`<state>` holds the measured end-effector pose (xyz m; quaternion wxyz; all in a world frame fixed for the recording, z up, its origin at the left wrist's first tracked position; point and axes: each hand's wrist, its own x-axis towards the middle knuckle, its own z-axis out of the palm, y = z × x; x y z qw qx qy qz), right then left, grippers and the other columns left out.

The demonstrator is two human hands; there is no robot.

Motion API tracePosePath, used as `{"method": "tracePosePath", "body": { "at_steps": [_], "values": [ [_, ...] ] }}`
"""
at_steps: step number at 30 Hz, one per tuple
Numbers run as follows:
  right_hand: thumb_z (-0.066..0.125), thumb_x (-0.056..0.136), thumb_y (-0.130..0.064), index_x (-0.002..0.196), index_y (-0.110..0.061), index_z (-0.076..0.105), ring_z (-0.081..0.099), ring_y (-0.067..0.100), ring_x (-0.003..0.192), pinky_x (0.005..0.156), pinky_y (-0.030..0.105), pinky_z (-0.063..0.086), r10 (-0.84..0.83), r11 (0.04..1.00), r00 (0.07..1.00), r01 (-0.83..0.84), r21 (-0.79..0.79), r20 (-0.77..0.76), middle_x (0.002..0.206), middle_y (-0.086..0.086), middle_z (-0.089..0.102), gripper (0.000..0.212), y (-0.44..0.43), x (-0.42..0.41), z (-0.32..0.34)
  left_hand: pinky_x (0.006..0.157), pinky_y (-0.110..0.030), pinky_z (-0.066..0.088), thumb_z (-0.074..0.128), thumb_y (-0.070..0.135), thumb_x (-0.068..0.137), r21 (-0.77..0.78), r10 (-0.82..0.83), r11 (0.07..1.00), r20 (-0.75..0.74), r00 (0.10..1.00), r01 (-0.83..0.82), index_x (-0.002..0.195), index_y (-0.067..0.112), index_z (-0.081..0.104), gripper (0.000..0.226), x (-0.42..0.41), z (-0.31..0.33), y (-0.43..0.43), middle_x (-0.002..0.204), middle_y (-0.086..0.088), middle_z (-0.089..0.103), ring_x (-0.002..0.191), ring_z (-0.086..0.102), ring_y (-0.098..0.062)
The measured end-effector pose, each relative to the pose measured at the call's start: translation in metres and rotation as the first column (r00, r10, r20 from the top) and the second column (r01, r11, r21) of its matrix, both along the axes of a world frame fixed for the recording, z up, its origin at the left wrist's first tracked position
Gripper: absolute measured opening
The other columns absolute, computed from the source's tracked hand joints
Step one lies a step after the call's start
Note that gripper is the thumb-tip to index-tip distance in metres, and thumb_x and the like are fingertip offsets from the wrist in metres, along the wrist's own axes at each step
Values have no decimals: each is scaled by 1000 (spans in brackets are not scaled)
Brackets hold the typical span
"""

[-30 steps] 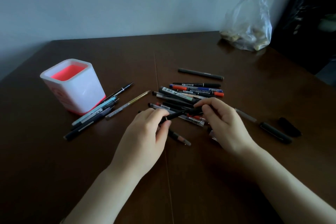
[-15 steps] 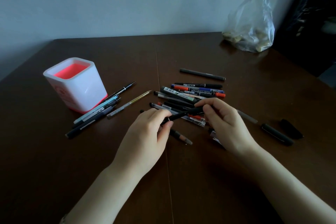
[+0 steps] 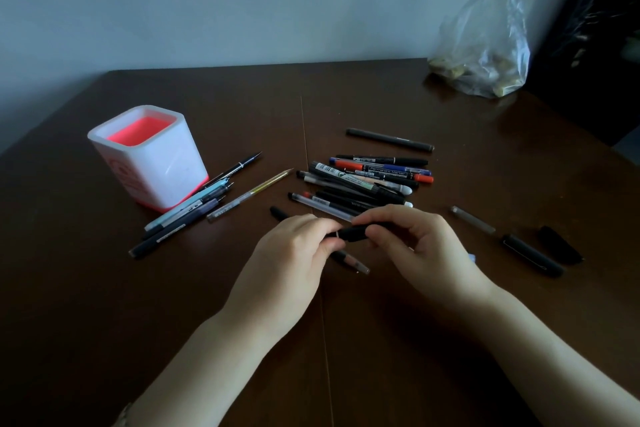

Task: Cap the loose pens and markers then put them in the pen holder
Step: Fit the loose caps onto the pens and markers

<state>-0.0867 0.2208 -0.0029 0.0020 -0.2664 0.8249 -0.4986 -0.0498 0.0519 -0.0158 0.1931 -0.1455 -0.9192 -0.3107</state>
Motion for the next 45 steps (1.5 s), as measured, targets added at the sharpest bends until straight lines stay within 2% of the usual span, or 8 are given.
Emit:
{"method": "tracePosePath", "body": {
  "at_steps": [9, 13, 18, 24, 33, 36, 39, 45],
  "values": [
    [46, 92, -15, 92, -22, 62, 55, 11, 57, 49, 20, 40, -366, 928, 931, 365, 74, 4, 71, -5, 61, 17, 30, -22, 12, 65, -29, 51, 66, 7, 78, -150, 138, 978, -45, 989, -143, 97, 5, 65, 19, -3, -3, -1, 84, -7, 66, 79, 64, -22],
    [43, 94, -22, 92, -27, 57, 50, 12, 55, 46, 21, 38, -492, 781, 870, 453, 430, -22, 76, -5, 57, 15, 61, -33, 14, 64, -26, 51, 68, 7, 77, -137, 71, 988, -42, 997, -77, 98, 6, 65, 21, 1, -3, 6, 84, -5, 66, 78, 64, -19],
    [49, 91, -26, 113, -23, 61, 51, 5, 73, 57, 17, 35, -492, 685, 867, 443, 578, -81, 95, -7, 57, 25, 83, -22, 7, 65, -21, 49, 68, 9, 78, -144, -11, 990, -23, 1000, 8, 100, 9, 64, 22, 3, -3, 11, 86, -2, 65, 78, 63, -14],
    [51, 90, -26, 123, -19, 53, 51, 33, 108, 81, 43, 51, -762, 354, 610, 675, 648, -219, 125, 15, 48, 34, 129, -12, 4, 64, -19, 48, 67, 10, 79, -155, -22, 988, -6, 1000, 21, 100, 10, 65, 20, 2, -6, 10, 86, -2, 65, 78, 63, -14],
    [52, 89, -17, 120, -9, 57, 59, 26, 91, 72, 37, 53, -709, 428, 698, 540, 725, -102, 112, 13, 62, 32, 126, -21, 8, 70, -12, 42, 65, 12, 82, -120, -27, 992, 22, 999, 30, 103, 11, 64, 21, 3, -7, 11, 92, -1, 66, 84, 63, -13],
    [51, 90, -18, 118, -14, 57, 56, 16, 76, 54, 23, 44, -615, 621, 773, 597, 507, -157, 104, 6, 61, 29, 101, -19, 19, 72, -11, 41, 65, 13, 82, -92, -5, 996, 10, 1000, 6, 103, 11, 64, 22, 3, -6, 11, 94, -1, 66, 86, 62, -12],
    [55, 89, -15, 110, -23, 55, 63, 6, 73, 52, 17, 52, -500, 866, 863, 498, 38, 76, 90, -5, 63, 23, 55, -15, 30, 72, -9, 41, 63, 14, 83, -35, 38, 999, 2, 999, -38, 103, 10, 64, 21, 2, -5, 10, 93, -2, 66, 86, 61, -11],
    [59, 84, -2, 91, -19, 60, 70, 19, 83, 70, 25, 58, -201, 695, 863, 459, -554, 463, 89, 9, 70, 19, 1, -21, 18, 73, -7, 39, 63, 11, 83, 28, 118, 993, -23, 993, -117, 103, 10, 64, 21, 0, -3, 4, 93, 0, 67, 87, 57, -5]
  ]
}}
